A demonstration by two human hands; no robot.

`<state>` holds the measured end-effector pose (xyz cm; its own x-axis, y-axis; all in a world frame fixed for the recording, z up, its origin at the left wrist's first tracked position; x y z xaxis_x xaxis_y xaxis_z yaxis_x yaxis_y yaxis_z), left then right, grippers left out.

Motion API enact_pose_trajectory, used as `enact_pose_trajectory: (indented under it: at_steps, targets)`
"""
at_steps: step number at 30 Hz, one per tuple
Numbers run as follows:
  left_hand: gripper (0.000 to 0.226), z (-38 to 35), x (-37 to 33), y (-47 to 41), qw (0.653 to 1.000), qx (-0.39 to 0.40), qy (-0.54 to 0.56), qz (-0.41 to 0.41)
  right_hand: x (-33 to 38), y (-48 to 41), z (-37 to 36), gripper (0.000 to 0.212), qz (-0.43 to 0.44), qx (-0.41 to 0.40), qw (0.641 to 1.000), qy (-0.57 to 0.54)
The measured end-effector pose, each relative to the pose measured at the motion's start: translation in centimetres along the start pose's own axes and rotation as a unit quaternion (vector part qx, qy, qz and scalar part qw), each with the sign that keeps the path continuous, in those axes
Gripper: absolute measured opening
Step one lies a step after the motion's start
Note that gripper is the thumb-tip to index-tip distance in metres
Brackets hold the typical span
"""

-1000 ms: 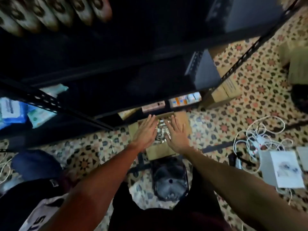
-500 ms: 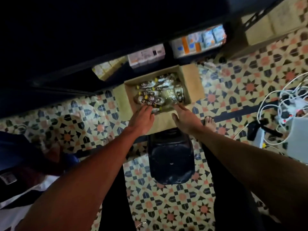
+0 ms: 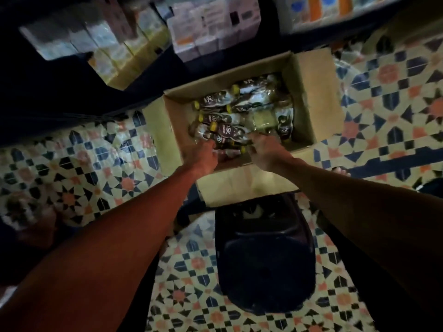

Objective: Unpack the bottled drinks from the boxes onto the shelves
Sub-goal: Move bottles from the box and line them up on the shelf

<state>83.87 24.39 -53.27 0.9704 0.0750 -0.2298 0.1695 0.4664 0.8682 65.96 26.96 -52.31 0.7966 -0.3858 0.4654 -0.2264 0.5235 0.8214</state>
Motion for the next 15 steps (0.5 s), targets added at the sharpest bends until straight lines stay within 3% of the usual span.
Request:
enact_pose_trajectory:
  at_steps: [4, 10, 15]
  targets:
    - [0.031, -2.7, 2.3, -5.2, 0.998, 0.057, -0.023, 0.001, -0.6, -6.1, -1.2, 0.045, -0.029, -0.010, 0.999, -0.014]
    - [0.040, -5.2, 5.0, -9.9, 0.995, 0.090, -0.039, 0.017, -1.7, -12.2, -3.5, 0.080, -0.080, -0.044, 0.995, -0.037]
    - [0.042, -6.4, 4.7, -11.5, 0.996, 0.074, -0.044, 0.008, -1.6, -13.0, -3.7, 0.068, -0.082, -0.114, 0.990, -0.023]
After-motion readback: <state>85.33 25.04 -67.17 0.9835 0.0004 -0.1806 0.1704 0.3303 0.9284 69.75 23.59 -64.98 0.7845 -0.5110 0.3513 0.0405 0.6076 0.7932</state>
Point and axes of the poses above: each hand's wrist, its own y-axis away from the middle knuckle, its own z-axis out of the back of the hand, x = y × z, the point moved 7 cm from there along -y, towards the middle knuckle, and after that the axes turned 11 degrees about x, right-handed, at the moved point
